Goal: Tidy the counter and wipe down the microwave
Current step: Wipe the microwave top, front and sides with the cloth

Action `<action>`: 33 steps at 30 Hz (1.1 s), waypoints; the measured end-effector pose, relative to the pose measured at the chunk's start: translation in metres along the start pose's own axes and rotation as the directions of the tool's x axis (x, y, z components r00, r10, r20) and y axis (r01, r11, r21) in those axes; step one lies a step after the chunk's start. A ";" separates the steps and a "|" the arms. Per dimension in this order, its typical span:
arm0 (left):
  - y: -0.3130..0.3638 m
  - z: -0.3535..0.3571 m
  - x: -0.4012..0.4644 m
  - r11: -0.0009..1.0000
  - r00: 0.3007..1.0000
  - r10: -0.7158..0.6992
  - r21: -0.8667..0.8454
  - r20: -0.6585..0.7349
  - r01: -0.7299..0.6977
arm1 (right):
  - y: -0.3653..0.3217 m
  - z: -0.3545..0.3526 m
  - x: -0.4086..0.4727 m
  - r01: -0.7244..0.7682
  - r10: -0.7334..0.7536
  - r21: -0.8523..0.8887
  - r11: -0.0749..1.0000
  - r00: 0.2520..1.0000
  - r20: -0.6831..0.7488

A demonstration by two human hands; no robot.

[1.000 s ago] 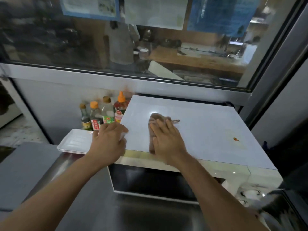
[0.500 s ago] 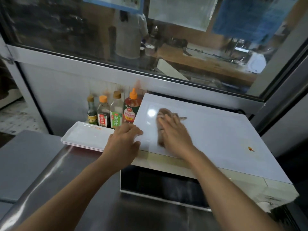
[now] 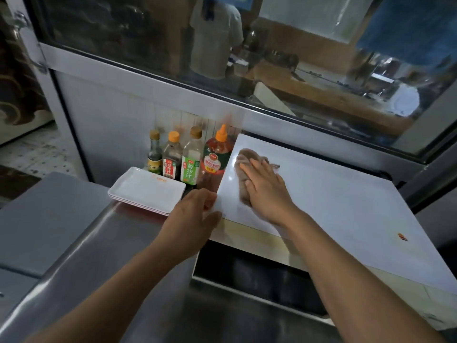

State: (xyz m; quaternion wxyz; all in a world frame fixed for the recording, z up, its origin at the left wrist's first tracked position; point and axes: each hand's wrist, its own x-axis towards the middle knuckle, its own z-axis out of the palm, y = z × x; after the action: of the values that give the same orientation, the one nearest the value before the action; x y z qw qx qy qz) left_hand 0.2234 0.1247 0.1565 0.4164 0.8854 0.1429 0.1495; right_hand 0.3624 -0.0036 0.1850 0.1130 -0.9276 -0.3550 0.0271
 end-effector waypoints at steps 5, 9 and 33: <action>-0.002 -0.001 0.001 0.999 0.999 0.049 -0.021 -0.013 -0.049 | -0.020 0.017 -0.042 0.289 -0.286 0.056 0.956 0.957 -0.053; -0.003 -0.005 0.002 0.996 0.999 0.043 -0.077 0.012 -0.042 | -0.016 0.013 -0.013 0.263 -0.261 0.052 0.963 0.964 -0.047; -0.026 -0.040 -0.026 0.989 1.000 0.010 -0.146 -0.006 -0.011 | -0.068 0.028 -0.067 0.351 -0.376 -0.218 0.911 0.923 -0.086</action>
State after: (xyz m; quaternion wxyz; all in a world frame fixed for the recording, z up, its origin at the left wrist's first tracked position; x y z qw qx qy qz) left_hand 0.1807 0.1585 0.1566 0.4788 0.8529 0.1281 0.1638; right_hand 0.2646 0.0060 0.1710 0.0452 -0.8517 -0.5145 -0.0883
